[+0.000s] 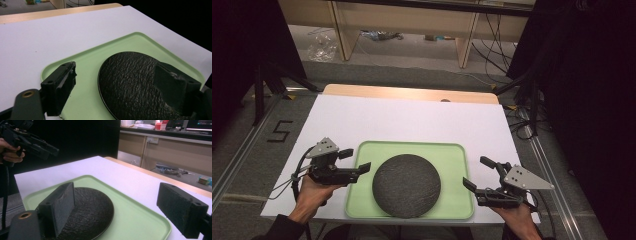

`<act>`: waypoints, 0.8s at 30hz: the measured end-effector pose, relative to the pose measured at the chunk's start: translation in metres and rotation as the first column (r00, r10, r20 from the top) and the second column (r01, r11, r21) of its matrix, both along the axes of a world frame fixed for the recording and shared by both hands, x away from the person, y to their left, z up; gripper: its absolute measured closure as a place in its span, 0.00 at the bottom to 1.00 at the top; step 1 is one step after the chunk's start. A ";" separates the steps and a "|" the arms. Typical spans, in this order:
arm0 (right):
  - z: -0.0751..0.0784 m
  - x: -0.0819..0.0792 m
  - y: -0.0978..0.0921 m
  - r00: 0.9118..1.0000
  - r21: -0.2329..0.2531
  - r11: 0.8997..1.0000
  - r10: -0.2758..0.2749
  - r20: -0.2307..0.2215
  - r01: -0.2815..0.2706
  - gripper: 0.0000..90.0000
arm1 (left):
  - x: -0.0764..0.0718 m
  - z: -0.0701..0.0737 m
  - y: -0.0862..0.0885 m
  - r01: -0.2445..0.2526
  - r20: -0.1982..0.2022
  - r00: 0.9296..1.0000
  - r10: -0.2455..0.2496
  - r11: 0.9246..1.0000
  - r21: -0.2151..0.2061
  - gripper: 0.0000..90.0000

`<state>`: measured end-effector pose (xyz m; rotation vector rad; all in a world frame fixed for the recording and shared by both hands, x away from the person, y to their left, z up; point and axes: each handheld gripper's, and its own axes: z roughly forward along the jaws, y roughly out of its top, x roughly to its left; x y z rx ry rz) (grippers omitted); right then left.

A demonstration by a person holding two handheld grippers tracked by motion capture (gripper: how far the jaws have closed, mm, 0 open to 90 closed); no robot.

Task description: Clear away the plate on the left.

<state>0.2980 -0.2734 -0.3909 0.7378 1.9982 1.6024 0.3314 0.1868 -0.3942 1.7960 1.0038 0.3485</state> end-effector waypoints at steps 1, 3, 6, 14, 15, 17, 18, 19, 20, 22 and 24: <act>0.000 0.000 0.000 1.000 -0.005 1.000 -0.005 -0.003 0.005 0.18 | -0.002 0.001 0.000 -0.004 0.008 1.000 0.004 1.000 0.004 0.20; 0.000 0.000 0.000 1.000 -0.010 1.000 -0.003 -0.001 0.003 0.18 | -0.006 0.002 0.001 -0.007 0.017 1.000 0.007 1.000 0.000 0.20; -0.001 0.000 0.001 1.000 -0.004 1.000 0.003 0.000 -0.003 0.18 | -0.010 0.003 0.002 -0.003 0.022 1.000 0.003 1.000 -0.002 0.20; 0.000 -0.001 0.001 1.000 -0.018 1.000 0.002 -0.004 -0.002 0.18 | -0.026 0.004 0.004 -0.022 0.078 0.997 0.022 1.000 0.007 0.20; 0.001 -0.001 0.001 1.000 -0.019 1.000 0.001 -0.002 -0.001 0.18 | -0.029 0.002 0.004 -0.035 0.083 0.996 0.034 0.999 0.003 0.20; 0.000 -0.001 0.001 1.000 -0.018 1.000 0.003 -0.003 -0.003 0.18 | -0.032 0.001 0.005 -0.027 0.099 0.995 0.026 1.000 0.014 0.20; 0.000 -0.001 0.001 1.000 -0.018 1.000 0.003 -0.003 -0.003 0.18 | -0.032 0.001 0.005 -0.027 0.099 0.995 0.026 1.000 0.014 0.20; 0.000 -0.001 0.001 1.000 -0.017 1.000 0.002 -0.002 -0.003 0.18 | -0.036 -0.001 0.005 -0.043 0.088 0.995 0.043 0.999 -0.002 0.19; 0.001 -0.001 0.001 1.000 -0.018 1.000 0.001 -0.002 -0.001 0.18 | -0.037 -0.002 0.005 -0.038 0.090 0.995 0.038 0.999 0.000 0.19; 0.001 -0.002 0.001 1.000 -0.017 1.000 0.002 -0.001 -0.002 0.18 | -0.039 -0.003 0.006 -0.036 0.093 0.995 0.035 0.999 0.005 0.18; 0.001 -0.002 0.001 1.000 -0.015 1.000 0.001 0.000 -0.001 0.17 | -0.042 -0.005 0.004 -0.055 0.079 0.995 0.054 0.999 0.002 0.17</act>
